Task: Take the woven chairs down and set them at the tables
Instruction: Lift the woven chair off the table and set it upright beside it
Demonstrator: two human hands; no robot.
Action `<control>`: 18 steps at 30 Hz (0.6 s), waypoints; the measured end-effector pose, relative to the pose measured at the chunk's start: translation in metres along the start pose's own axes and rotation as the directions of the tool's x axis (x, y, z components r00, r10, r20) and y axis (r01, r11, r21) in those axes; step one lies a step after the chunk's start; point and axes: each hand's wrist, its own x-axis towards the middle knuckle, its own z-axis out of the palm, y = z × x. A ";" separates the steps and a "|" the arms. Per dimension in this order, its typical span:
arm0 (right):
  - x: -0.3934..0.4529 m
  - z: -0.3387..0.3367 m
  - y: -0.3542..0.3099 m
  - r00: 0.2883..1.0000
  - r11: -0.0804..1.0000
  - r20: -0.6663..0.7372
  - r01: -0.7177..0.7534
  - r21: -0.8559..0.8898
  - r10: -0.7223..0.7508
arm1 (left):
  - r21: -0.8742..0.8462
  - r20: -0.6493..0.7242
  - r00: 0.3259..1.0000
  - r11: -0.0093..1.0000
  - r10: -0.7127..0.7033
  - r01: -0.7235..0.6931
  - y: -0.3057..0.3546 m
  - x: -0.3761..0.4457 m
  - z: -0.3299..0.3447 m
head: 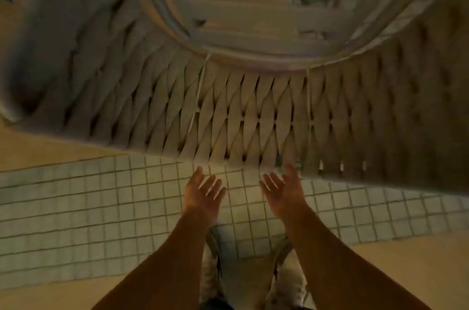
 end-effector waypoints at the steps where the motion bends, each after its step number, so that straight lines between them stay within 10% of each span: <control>1: 0.016 -0.005 0.002 0.999 1.000 -0.037 0.010 0.004 -0.010 | -0.008 -0.016 1.000 1.000 0.005 -0.005 -0.002 0.017 -0.005; 18: 0.056 -0.031 -0.022 0.955 0.951 -0.166 0.270 0.147 -0.246 | 0.058 0.156 0.961 0.969 0.228 -0.240 0.037 0.070 -0.006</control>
